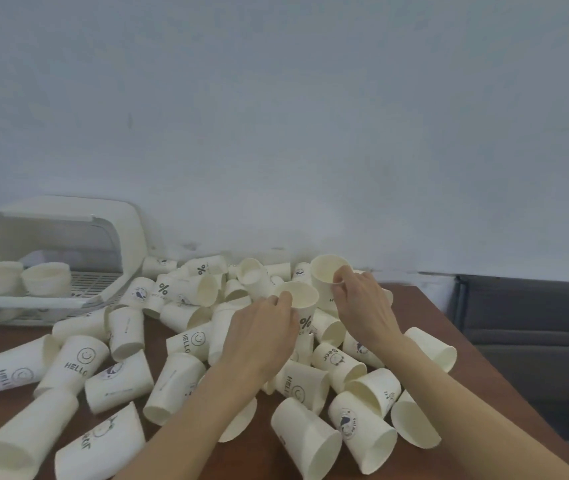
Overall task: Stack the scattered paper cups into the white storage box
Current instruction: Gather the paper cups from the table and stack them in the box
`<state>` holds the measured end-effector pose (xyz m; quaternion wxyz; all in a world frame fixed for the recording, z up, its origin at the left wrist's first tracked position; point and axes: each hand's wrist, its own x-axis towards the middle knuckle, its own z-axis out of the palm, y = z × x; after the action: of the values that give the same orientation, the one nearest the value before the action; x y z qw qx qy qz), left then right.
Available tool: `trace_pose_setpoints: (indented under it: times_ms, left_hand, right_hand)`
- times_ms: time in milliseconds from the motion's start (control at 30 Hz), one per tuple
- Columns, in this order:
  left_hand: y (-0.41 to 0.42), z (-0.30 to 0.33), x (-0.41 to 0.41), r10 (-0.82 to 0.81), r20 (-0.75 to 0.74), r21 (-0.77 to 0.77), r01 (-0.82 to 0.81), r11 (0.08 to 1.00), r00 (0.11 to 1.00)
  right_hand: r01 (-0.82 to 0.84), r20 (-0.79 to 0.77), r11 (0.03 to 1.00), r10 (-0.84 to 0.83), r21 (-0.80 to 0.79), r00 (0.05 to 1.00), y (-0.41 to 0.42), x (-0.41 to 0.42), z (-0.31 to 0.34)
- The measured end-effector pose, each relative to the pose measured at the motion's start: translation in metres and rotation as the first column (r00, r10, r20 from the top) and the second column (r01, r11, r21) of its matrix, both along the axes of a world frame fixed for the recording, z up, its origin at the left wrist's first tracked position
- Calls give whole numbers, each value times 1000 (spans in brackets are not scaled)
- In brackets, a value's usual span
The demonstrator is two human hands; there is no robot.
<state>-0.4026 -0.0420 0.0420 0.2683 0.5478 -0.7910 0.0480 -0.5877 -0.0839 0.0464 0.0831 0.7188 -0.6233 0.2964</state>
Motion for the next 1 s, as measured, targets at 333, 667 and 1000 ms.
trace_pose_setpoints:
  times_ms: [333,667,1000]
  left_hand:
    - [-3,-7,53,-9,-19,-11,8,1000,1000]
    - [1,-10,113,-29,-17,-10,29,1000,999]
    - [-3,-9,187,30,-18,8,-30,1000,999]
  right_hand:
    - [10,86,1000,-10,-1,996,4,44,-5]
    - [11,58,1000,-12,12,998,12,95,-8]
    - [-65,26,997,65,31,998,4,164,-9]
